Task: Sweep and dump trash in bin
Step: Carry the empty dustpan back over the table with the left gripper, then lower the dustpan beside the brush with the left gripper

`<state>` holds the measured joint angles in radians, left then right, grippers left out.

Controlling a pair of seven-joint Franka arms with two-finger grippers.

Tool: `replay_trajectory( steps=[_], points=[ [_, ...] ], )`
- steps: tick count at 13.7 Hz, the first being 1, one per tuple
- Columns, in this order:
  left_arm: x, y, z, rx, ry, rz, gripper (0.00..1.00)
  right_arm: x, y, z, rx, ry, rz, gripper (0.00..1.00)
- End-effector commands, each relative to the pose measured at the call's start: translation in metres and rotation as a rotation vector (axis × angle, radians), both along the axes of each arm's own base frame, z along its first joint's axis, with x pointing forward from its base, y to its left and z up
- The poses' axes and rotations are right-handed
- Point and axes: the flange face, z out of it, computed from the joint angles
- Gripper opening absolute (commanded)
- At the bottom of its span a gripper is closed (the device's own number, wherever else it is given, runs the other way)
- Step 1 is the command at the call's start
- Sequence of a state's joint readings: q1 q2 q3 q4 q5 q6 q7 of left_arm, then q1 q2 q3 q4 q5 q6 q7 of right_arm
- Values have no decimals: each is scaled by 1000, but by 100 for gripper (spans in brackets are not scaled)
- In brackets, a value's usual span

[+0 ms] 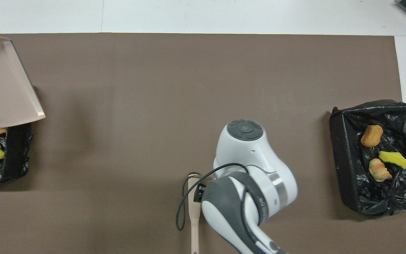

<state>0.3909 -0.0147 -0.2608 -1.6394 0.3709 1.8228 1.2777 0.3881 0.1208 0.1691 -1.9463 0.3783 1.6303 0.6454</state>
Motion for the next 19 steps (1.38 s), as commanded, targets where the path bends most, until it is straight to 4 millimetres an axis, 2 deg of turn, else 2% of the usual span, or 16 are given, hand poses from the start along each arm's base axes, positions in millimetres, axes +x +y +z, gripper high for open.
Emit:
replay_trajectory(
  steps=[1, 2, 4, 6, 8, 11, 13, 14, 15, 16, 17, 19],
  points=[
    [0, -59, -3, -74, -24, 136, 0, 31, -78, 44, 6, -111, -45, 100],
    [0, -80, -9, -129, -32, 205, 0, 43, -97, 51, -12, -143, -48, 100],
    [1, -124, -22, -229, -50, 346, 0, 64, -124, 66, -81, -215, -44, 100],
    [-2, -186, -38, -324, -67, 499, 0, 82, -166, 72, -180, -273, -64, 100],
    [-8, -255, -57, -405, -65, 653, 0, 97, -197, 81, -204, -344, -110, 100],
    [-15, -339, -83, -516, -50, 819, 0, 114, -231, 133, -191, -434, -192, 100],
    [-23, -386, -102, -564, -17, 929, 0, 110, -243, 159, -197, -484, -214, 100],
    [-27, -410, -117, -568, 1, 952, 0, 106, -251, 170, -196, -505, -226, 100],
    [-29, -433, -137, -572, 15, 954, 0, 105, -262, 176, -199, -513, -236, 100],
    [-31, -456, -152, -589, 18, 960, 0, 105, -271, 191, -195, -542, -240, 100],
    [-35, -470, -162, -599, 18, 973, 0, 104, -278, 201, -198, -550, -244, 100],
    [-39, -478, -174, -582, 34, 973, 0, 103, -284, 213, -206, -554, -248, 100]
  ],
)
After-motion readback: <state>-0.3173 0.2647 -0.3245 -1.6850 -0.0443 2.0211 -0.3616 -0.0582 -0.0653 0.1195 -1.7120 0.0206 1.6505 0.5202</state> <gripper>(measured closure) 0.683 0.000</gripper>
